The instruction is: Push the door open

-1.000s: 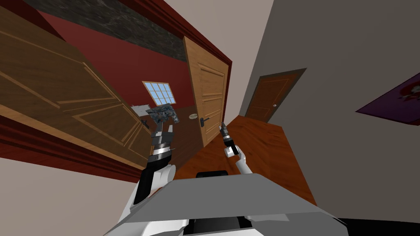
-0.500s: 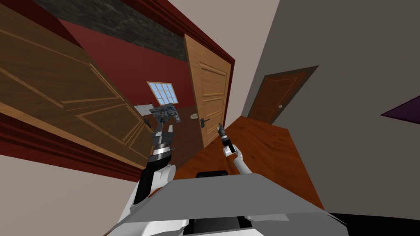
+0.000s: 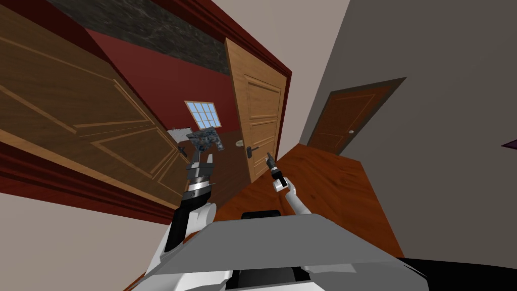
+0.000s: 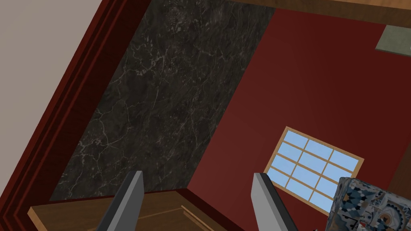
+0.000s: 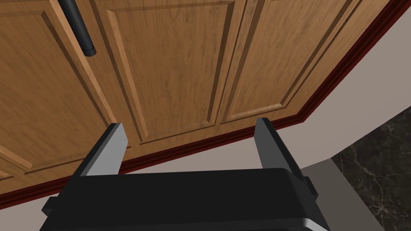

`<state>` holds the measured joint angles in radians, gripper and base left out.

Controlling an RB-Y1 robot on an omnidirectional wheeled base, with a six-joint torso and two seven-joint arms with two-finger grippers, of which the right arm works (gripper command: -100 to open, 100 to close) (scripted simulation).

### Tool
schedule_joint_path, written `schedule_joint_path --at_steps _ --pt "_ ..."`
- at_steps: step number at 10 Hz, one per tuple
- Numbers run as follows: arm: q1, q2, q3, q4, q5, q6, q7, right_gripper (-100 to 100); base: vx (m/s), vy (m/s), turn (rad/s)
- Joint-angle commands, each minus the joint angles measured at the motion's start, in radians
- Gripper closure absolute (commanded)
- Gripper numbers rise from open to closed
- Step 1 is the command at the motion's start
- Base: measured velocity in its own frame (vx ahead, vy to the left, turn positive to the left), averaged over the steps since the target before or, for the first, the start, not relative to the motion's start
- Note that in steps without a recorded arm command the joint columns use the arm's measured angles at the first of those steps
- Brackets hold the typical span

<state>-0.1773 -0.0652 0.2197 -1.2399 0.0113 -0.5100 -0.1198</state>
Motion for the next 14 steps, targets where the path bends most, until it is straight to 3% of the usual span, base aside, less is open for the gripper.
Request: schedule_joint_path --at_steps 1,2,4,5,6,7,14 --pt "-0.035 0.005 0.009 0.050 0.000 0.000 -0.006 -100 0.060 -0.049 0.110" --pt "-0.035 0.005 0.009 0.063 0.000 0.000 -0.006 -100 0.048 -0.038 0.035" --pt "-0.078 0.010 0.021 0.129 -0.001 0.000 -0.014 -100 0.056 -0.051 0.069" --pt "-0.078 0.010 0.021 0.137 -0.001 0.000 -0.014 -100 0.051 -0.041 0.046" --pt "-0.099 0.013 0.026 0.173 -0.002 0.000 -0.018 -100 0.052 -0.040 0.048" --pt "-0.099 0.013 0.026 0.173 -0.002 0.000 -0.018 -100 0.039 -0.033 0.034" --pt "-0.232 0.036 0.063 0.404 -0.004 0.002 -0.045 -100 0.069 -0.066 0.084"
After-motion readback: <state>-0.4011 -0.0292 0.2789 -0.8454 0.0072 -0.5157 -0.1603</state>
